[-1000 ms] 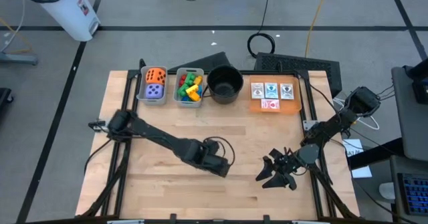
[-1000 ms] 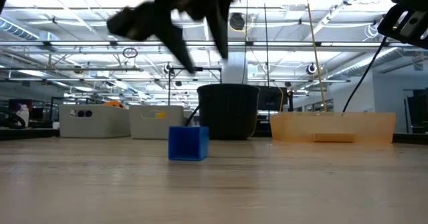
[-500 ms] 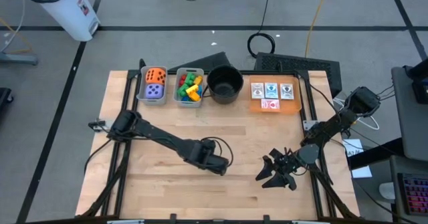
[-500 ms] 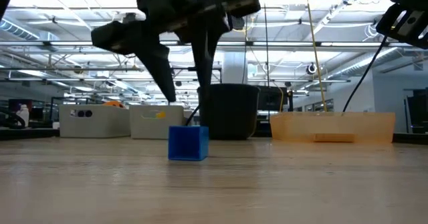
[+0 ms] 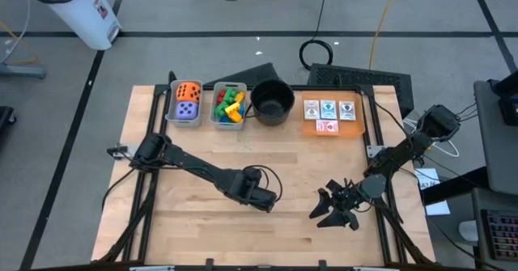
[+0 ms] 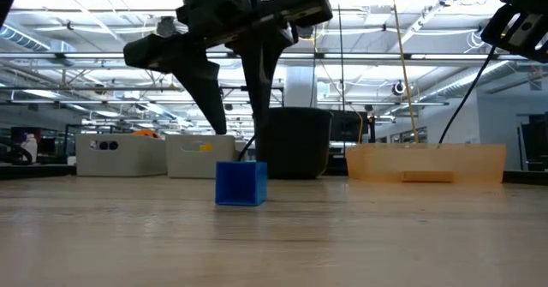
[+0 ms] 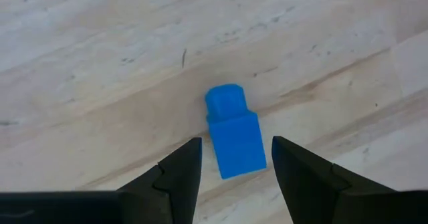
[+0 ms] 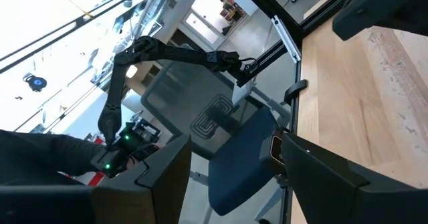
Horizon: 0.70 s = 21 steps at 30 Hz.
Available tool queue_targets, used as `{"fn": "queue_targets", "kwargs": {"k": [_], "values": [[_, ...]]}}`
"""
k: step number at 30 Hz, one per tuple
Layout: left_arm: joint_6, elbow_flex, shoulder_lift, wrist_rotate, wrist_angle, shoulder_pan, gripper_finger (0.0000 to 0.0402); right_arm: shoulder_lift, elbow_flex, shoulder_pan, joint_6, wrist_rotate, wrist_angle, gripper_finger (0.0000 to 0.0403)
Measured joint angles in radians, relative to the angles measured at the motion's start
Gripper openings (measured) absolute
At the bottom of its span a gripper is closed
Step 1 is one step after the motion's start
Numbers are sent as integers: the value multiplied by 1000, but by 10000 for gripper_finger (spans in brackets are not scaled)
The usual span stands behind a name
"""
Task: Pick & Place Toys
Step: Put the blue game piece into the right gray bin
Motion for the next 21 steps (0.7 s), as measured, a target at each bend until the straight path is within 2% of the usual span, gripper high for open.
{"fn": "queue_targets", "kwargs": {"k": [7, 13, 21], "values": [[8, 0, 0, 2, 15, 21, 197, 0, 0, 0, 0, 0, 0, 226], [14, 1, 9, 10, 76, 21, 257, 0, 0, 0, 1, -1, 0, 226], [18, 1, 50, 76, 79, 17, 327, 0, 0, 0, 3, -1, -1, 226]]}}
